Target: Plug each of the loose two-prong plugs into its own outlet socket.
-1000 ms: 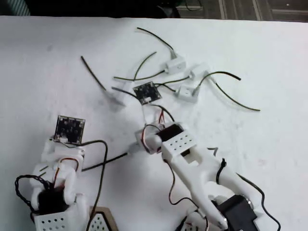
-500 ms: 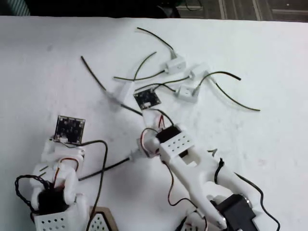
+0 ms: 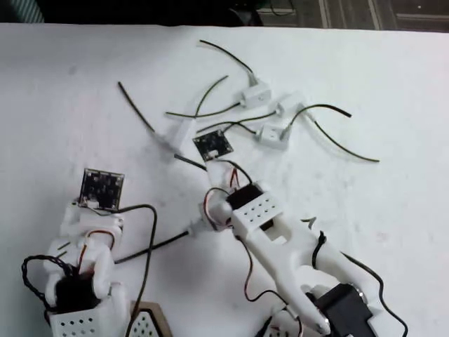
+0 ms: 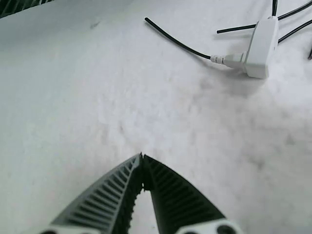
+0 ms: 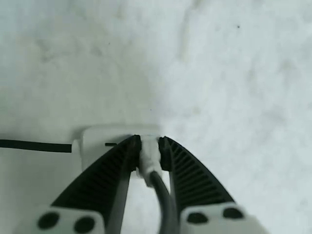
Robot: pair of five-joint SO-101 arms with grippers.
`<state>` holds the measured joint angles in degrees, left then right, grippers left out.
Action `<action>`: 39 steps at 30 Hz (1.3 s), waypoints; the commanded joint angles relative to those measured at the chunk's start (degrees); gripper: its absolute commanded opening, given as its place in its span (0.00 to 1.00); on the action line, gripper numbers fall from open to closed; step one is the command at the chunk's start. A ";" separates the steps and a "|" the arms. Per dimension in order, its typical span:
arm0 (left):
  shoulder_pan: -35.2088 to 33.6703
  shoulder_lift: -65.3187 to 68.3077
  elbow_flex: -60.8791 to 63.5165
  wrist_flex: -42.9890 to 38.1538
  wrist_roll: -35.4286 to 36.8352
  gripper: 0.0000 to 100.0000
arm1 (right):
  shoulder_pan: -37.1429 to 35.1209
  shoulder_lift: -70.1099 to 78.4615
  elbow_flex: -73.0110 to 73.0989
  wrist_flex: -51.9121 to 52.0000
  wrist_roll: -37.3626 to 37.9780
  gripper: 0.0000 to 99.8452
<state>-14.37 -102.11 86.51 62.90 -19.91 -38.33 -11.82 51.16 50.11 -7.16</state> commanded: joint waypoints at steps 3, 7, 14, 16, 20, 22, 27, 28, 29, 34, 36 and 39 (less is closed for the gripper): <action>-0.57 -0.40 -0.18 -1.05 -0.44 0.02 | -5.14 1.19 2.81 4.09 0.18 0.02; -0.57 -0.40 -0.18 -1.14 -0.44 0.02 | -5.41 1.01 0.97 4.35 0.18 0.04; -0.57 -0.40 -0.18 -1.05 -0.44 0.02 | -5.49 -8.57 -2.90 13.67 0.18 0.25; -0.57 -0.40 -0.18 -1.05 -0.44 0.02 | -5.49 -12.79 -3.08 15.25 0.26 0.24; -0.57 -0.40 -0.18 -1.05 -0.44 0.02 | -5.49 -18.33 -2.73 15.34 0.26 0.19; -0.57 -0.40 -0.18 -1.05 -0.44 0.02 | -5.49 -18.95 -2.99 15.25 0.26 0.16; -0.57 -0.40 -0.09 -1.05 -0.44 0.02 | -5.49 -18.77 -2.64 11.21 0.18 0.15; -0.57 -0.40 -0.09 -1.05 -0.44 0.02 | -5.49 -18.77 -2.64 10.68 0.18 0.15; -0.57 -0.40 -0.09 -1.05 -0.44 0.02 | -5.49 -18.77 -2.64 10.24 0.18 0.15; -0.57 -0.40 -0.09 -1.05 -0.44 0.02 | -5.49 -18.77 0.53 7.96 0.18 0.15; -0.57 -0.40 -0.09 -1.05 -0.44 0.02 | -5.49 -18.77 3.34 5.23 0.18 0.15; -0.57 -0.40 -0.09 -1.05 -0.44 0.02 | -5.49 -18.77 6.33 1.63 0.18 0.09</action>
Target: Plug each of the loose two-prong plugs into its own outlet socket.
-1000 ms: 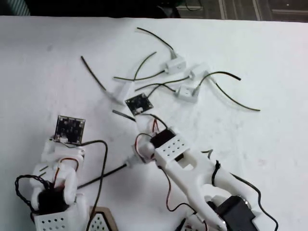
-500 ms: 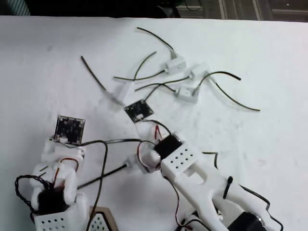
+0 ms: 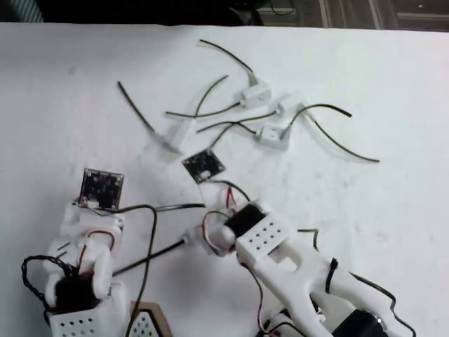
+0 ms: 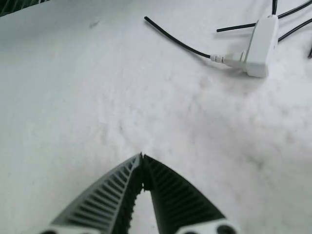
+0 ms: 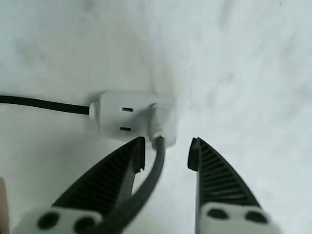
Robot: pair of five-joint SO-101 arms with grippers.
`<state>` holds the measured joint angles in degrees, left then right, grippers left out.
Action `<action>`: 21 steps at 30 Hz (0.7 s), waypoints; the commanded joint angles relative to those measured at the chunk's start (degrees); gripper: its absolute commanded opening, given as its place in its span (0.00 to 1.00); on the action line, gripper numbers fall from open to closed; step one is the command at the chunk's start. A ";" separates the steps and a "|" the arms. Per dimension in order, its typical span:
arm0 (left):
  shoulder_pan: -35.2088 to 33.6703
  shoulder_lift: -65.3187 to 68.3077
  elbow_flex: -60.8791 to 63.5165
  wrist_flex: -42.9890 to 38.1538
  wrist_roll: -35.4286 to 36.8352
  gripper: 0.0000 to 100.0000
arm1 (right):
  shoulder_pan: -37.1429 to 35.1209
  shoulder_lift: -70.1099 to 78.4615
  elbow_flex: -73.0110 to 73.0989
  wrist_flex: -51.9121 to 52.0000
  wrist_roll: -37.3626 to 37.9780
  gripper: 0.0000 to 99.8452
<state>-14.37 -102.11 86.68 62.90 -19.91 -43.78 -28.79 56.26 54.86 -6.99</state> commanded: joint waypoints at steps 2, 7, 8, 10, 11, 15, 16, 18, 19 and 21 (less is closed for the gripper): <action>-0.57 -0.40 -0.26 -1.05 -0.44 0.02 | -0.04 -1.80 2.11 -5.41 0.00 0.02; -0.57 -0.40 -0.26 -1.05 -0.44 0.02 | -0.04 -1.80 2.46 -6.55 0.09 0.02; -0.57 -0.40 -0.26 -1.05 -0.44 0.02 | 0.13 -1.80 2.46 -7.16 0.09 0.02; -0.57 -0.40 -0.26 -0.97 -0.44 0.02 | 0.66 -1.80 2.55 -9.10 0.09 0.02; -0.57 -0.40 -0.26 -0.97 -0.44 0.02 | 1.45 -1.80 2.55 -10.07 0.09 0.02; -0.57 -0.40 -0.26 -0.97 -0.44 0.02 | 5.76 -1.80 2.11 -16.40 2.81 0.02; -0.57 -0.40 -0.26 -0.97 -0.44 0.02 | 7.08 -1.80 2.11 -18.68 4.31 0.02; -0.57 -0.40 -0.26 -0.97 -0.44 0.02 | 9.89 -1.80 2.11 -23.08 6.33 0.02; -0.57 -0.40 -0.26 -0.97 -0.44 0.02 | 11.21 -1.80 2.11 -25.27 7.03 0.02; -0.57 -0.40 -0.26 -0.97 -0.44 0.02 | 13.67 -1.80 2.11 -29.76 8.88 0.02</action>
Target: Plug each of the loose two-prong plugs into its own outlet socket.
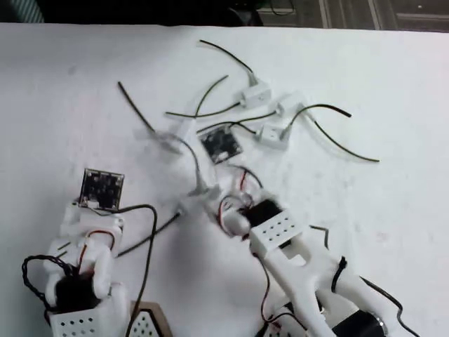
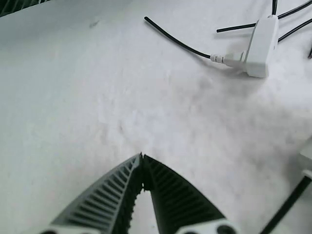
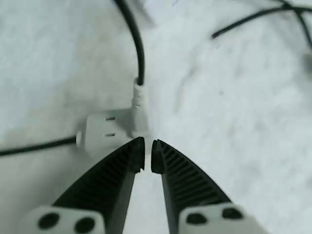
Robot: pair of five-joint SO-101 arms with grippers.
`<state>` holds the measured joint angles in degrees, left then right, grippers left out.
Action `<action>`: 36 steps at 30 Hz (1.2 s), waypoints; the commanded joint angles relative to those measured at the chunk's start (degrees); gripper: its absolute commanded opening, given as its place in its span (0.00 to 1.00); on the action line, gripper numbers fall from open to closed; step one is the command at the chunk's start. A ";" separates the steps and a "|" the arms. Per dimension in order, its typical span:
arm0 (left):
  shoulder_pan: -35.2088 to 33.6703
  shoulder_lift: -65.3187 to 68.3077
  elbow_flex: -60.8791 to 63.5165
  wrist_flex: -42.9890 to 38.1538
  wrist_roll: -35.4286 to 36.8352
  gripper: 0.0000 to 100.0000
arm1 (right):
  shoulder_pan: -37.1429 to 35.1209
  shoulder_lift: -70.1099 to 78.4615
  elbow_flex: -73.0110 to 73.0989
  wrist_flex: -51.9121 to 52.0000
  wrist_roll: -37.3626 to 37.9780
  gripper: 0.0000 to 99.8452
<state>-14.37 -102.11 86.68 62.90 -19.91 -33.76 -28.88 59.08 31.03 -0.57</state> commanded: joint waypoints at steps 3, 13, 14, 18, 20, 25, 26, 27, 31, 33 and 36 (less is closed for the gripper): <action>-0.57 -0.40 -0.26 -0.97 -0.44 0.02 | 7.34 -1.54 -0.79 -11.82 5.98 0.02; -0.57 -0.40 -0.26 -0.97 -0.44 0.02 | 13.23 12.62 -9.93 -14.37 7.38 0.02; -0.57 -0.40 -0.26 -1.05 -0.44 0.02 | 13.23 12.70 -9.93 -14.37 7.38 0.02; -0.57 -0.40 -0.26 -1.14 -0.44 0.03 | 14.29 10.24 -10.11 -10.59 7.38 0.02; -0.48 -0.40 -0.26 -1.14 -0.44 0.03 | 15.87 6.73 -10.11 -6.55 7.38 0.02; -0.13 -0.40 2.02 -4.31 -0.53 0.03 | 20.35 -5.23 -10.02 8.04 7.38 0.02; -0.13 -0.40 2.37 -5.01 -0.53 0.03 | 21.05 -7.34 -9.93 11.21 7.38 0.02; -0.13 -0.40 2.55 -5.45 -0.53 0.03 | 21.49 -9.36 -9.93 14.37 7.38 0.02; -0.13 -0.40 2.73 -5.63 -0.44 0.02 | 22.55 -16.66 -8.18 24.48 7.38 0.02; -0.13 -0.40 2.81 -5.63 -0.44 0.02 | 22.90 -20.62 -5.01 25.89 7.38 0.02; -0.13 -0.40 2.81 -5.54 -0.44 0.02 | 23.69 -27.30 1.67 25.98 7.38 0.02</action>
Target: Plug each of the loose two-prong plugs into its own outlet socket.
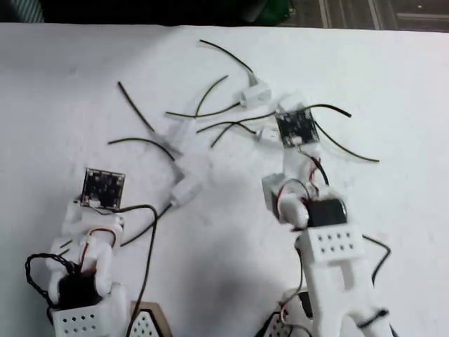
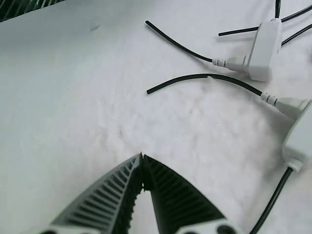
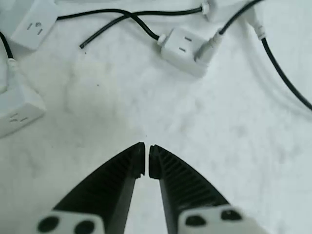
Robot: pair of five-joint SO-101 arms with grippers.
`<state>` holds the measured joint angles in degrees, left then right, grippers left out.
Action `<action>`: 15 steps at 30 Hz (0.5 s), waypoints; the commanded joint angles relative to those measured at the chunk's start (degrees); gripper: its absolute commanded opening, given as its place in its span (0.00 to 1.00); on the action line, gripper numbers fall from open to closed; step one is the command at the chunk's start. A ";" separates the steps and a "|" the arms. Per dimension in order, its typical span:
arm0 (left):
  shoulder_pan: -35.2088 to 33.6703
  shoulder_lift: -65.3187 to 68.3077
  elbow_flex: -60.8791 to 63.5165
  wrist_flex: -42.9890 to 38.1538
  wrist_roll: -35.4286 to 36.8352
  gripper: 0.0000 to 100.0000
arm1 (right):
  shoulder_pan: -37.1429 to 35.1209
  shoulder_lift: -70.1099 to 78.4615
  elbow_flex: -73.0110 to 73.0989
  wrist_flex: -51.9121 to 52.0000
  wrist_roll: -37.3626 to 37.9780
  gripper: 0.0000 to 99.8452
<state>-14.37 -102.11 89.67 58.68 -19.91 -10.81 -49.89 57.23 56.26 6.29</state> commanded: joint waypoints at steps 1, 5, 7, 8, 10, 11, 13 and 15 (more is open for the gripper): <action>-0.13 -0.40 -0.18 -1.32 -0.44 0.02 | 0.75 -8.75 5.54 0.84 0.53 0.02; -0.13 -0.40 -0.09 -1.32 -0.44 0.02 | 0.84 -20.53 13.89 1.19 0.53 0.02; -0.13 -0.40 -0.09 -1.23 -0.44 0.02 | 0.84 -27.12 17.85 2.68 0.53 0.02; -0.13 -0.40 -0.09 -1.23 -0.44 0.02 | 1.01 -30.46 19.16 3.21 0.53 0.02; -0.13 -0.40 -0.09 -1.14 -0.44 0.02 | 2.24 -37.14 21.10 5.41 0.53 0.02; -0.13 -0.40 -0.09 -1.14 -0.44 0.02 | 2.59 -40.40 22.07 6.81 0.53 0.02; 0.22 -0.40 -0.09 -1.14 -0.44 0.02 | 2.86 -46.73 24.62 8.31 0.53 0.02; 1.45 -0.40 0.53 -1.23 -0.44 0.02 | 2.86 -52.62 28.13 8.75 0.79 0.02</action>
<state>-14.37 -102.11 89.85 58.68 -19.91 -8.88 -94.29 82.73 64.09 6.29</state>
